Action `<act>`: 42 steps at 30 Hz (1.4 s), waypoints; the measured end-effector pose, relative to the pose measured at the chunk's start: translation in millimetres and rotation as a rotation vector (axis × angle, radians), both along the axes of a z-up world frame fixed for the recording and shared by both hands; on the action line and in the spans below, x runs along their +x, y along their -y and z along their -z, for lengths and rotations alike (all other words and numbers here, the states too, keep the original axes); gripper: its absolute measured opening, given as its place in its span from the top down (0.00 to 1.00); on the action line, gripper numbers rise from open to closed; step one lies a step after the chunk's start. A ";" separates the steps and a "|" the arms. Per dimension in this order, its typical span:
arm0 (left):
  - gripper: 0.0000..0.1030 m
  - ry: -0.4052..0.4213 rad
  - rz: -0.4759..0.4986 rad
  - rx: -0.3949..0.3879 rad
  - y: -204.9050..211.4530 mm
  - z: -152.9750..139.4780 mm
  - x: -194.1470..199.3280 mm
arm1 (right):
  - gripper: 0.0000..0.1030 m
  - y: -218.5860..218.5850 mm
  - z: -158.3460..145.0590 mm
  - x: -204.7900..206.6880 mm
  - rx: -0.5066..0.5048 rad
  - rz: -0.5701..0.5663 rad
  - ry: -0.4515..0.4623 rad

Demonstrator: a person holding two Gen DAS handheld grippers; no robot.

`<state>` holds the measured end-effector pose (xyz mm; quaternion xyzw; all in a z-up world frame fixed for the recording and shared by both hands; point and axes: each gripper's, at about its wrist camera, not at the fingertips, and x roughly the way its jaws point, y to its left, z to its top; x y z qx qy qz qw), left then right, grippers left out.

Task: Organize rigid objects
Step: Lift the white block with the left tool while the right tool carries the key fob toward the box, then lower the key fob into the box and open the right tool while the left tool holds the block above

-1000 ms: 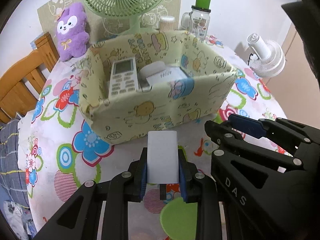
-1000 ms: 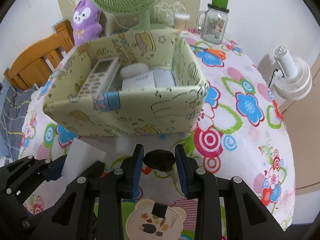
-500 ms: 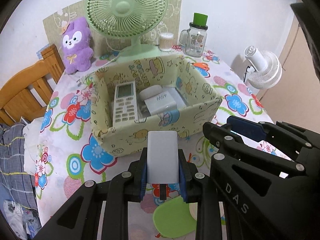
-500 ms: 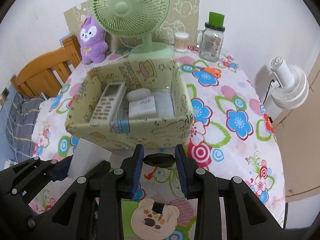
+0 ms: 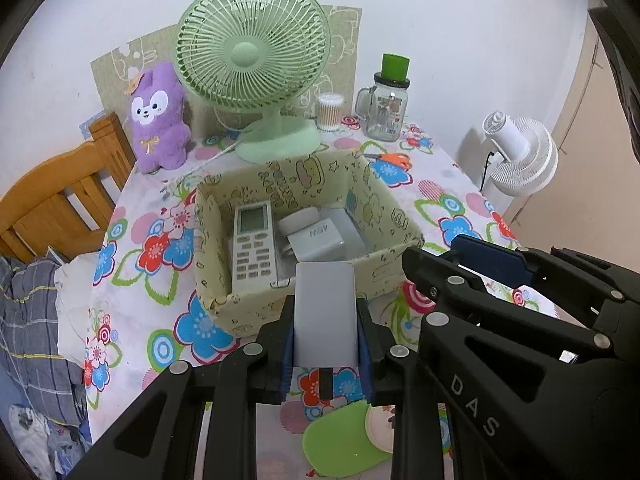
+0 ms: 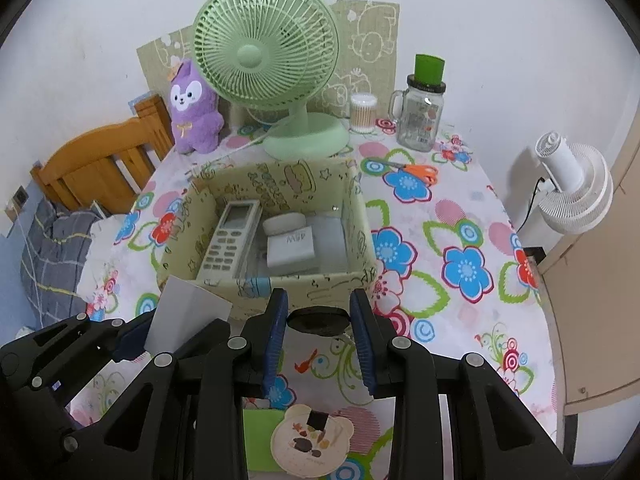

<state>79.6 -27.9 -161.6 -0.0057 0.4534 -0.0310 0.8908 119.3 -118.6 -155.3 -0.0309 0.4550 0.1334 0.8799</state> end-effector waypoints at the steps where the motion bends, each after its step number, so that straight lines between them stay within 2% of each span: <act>1: 0.75 0.002 -0.002 0.000 0.3 -3.1 0.7 | 0.65 0.3 -1.9 0.0 0.000 0.001 0.002; 13: 0.75 0.051 0.014 0.011 1.6 -36.6 8.0 | 0.65 -0.8 -36.0 7.5 0.012 0.007 0.043; 17: 0.75 0.053 0.013 -0.011 -0.5 -43.5 12.3 | 0.65 -1.4 -43.9 10.8 0.015 0.013 0.052; 30: 0.75 0.078 0.020 -0.012 -4.7 -54.5 30.5 | 0.65 -4.0 -56.0 28.7 0.025 0.037 0.067; 42: 0.75 0.073 0.008 -0.026 -11.7 -51.0 57.4 | 0.65 -10.2 -51.2 55.4 0.042 0.041 0.057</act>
